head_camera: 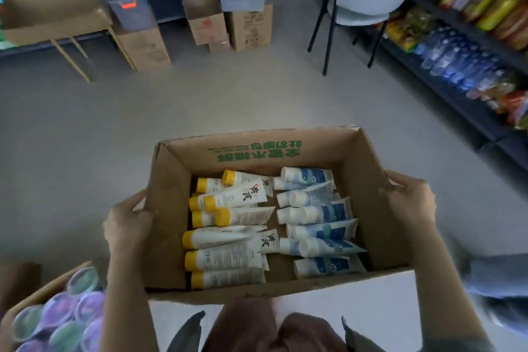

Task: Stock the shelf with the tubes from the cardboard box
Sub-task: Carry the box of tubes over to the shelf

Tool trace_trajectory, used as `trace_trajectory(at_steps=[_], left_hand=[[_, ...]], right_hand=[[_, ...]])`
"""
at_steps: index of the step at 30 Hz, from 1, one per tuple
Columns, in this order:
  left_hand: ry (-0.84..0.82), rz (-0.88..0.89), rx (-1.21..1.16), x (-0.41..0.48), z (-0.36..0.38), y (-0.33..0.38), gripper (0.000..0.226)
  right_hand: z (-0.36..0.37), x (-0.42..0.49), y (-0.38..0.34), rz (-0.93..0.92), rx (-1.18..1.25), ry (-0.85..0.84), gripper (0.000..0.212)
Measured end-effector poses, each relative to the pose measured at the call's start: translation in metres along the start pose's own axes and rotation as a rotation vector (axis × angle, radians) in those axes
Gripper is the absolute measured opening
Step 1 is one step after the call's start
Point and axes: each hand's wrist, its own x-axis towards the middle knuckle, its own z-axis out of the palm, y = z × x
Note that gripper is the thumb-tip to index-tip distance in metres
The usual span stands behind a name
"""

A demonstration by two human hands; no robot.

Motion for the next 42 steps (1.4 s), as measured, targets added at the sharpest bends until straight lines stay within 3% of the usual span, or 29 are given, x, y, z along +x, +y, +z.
trace_trajectory(at_steps=[10, 21, 33, 42], left_hand=[[-0.148, 0.159, -0.018, 0.124, 0.085, 0.139, 0.047], [-0.258, 0.073, 0.043, 0.270, 0.204, 0.255, 0.051], [-0.200, 0.033, -0.061, 0.428, 0.271, 0.407, 0.050], [-0.311, 0.142, 0.050, 0.601, 0.344, 0.533, 0.050]], right_hand=[[-0.001, 0.107, -0.062, 0.146, 0.103, 0.170, 0.039], [0.050, 0.301, -0.142, 0.201, 0.052, 0.126, 0.038], [0.092, 0.490, -0.292, 0.121, 0.079, 0.155, 0.039], [0.166, 0.613, -0.387, 0.243, 0.117, 0.203, 0.037]])
